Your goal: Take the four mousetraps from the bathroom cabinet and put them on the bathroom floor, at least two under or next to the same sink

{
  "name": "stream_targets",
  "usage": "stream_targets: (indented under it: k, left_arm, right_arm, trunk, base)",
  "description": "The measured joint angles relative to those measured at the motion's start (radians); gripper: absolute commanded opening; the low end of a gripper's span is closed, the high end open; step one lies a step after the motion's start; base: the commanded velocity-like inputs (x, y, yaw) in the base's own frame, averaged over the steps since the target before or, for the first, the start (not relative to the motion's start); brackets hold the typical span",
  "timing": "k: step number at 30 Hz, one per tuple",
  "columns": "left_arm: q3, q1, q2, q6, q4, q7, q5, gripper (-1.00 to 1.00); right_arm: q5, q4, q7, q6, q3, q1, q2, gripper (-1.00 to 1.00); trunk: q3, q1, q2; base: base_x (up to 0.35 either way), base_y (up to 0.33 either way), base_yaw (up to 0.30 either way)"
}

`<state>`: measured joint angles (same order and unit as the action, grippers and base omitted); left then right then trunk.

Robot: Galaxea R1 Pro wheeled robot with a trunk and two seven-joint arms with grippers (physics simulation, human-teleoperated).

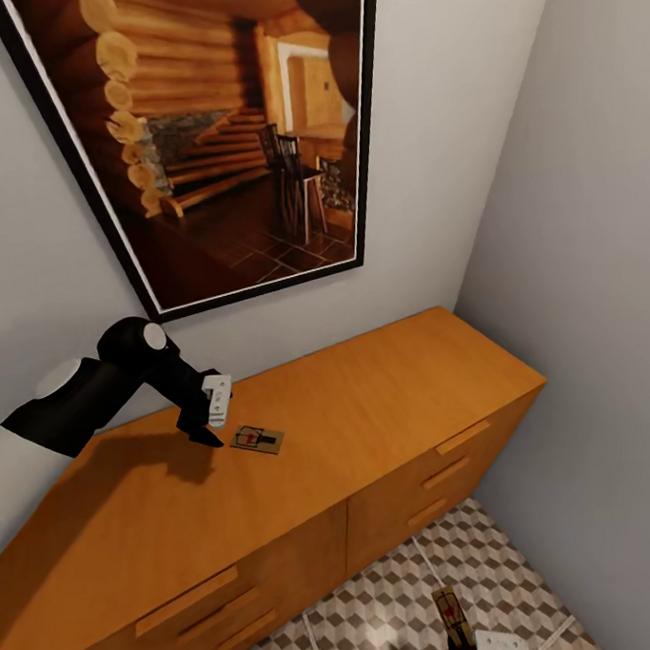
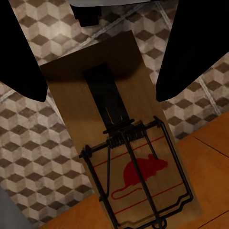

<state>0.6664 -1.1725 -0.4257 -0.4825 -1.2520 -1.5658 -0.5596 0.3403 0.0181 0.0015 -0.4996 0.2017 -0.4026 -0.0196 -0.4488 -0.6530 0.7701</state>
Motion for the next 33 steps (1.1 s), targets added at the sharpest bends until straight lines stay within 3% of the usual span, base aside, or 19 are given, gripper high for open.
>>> stream_targets:
  k: [33]
  left_arm:
    - [0.002,0.000,0.000,-0.001,0.000,0.000,-0.001,1.00]
  right_arm:
    - [-0.001,0.000,0.003,-0.001,0.000,0.000,0.001,-1.00]
  trunk:
    - [0.000,0.000,0.000]
  base:
    - [0.000,0.000,0.000]
